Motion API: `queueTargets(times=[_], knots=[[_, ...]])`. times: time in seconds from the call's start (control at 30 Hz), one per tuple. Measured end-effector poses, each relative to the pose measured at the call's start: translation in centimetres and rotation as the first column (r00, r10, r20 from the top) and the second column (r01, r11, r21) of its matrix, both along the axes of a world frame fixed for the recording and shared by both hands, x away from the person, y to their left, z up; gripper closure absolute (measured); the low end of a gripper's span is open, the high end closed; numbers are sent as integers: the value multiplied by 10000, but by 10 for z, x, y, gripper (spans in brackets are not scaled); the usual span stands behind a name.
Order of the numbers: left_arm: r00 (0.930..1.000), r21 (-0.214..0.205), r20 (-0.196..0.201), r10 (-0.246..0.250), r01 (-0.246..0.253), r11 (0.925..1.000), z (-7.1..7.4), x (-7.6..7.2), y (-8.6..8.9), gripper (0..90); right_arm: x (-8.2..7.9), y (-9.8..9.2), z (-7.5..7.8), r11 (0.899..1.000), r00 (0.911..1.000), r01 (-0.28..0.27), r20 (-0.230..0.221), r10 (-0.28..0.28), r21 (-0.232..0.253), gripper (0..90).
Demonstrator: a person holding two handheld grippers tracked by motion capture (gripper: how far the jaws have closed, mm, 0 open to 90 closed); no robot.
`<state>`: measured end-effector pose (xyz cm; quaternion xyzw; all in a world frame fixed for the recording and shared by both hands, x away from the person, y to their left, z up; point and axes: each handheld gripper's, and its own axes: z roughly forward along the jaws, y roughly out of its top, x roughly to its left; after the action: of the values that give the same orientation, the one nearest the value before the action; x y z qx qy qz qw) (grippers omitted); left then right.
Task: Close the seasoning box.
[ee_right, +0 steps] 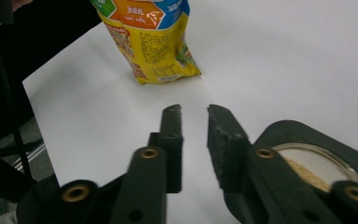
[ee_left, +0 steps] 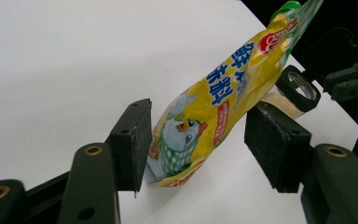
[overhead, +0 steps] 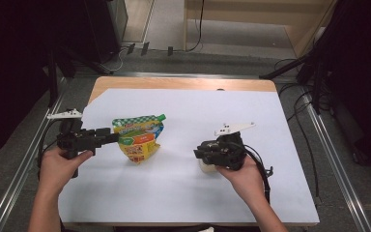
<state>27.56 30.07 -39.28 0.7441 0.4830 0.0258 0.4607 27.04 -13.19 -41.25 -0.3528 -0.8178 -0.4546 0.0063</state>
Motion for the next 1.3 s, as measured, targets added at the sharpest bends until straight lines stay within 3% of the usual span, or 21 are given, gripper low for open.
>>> queueTargets(times=[0.1,0.3,0.6,0.8,1.3], knots=[[10000,111,-54,5,-4,9999,-1,-1,1,413,2,-7,5,10000,9999,78,-125,-78,42,867],[9999,239,-70,112,-111,9997,-2,-4,5,407,6,-20,12,9995,9996,294,-21,-294,150,896],[9991,281,-211,368,-362,9990,-4,-3,12,401,9,-37,21,9976,9979,642,52,-643,257,894],[9986,275,-98,513,-510,9983,-5,-3,16,397,11,-49,27,9950,9953,952,149,-956,299,894],[9972,590,-386,639,-615,9964,-21,6,10,390,14,-89,42,9805,9813,1876,325,-1897,594,886]])
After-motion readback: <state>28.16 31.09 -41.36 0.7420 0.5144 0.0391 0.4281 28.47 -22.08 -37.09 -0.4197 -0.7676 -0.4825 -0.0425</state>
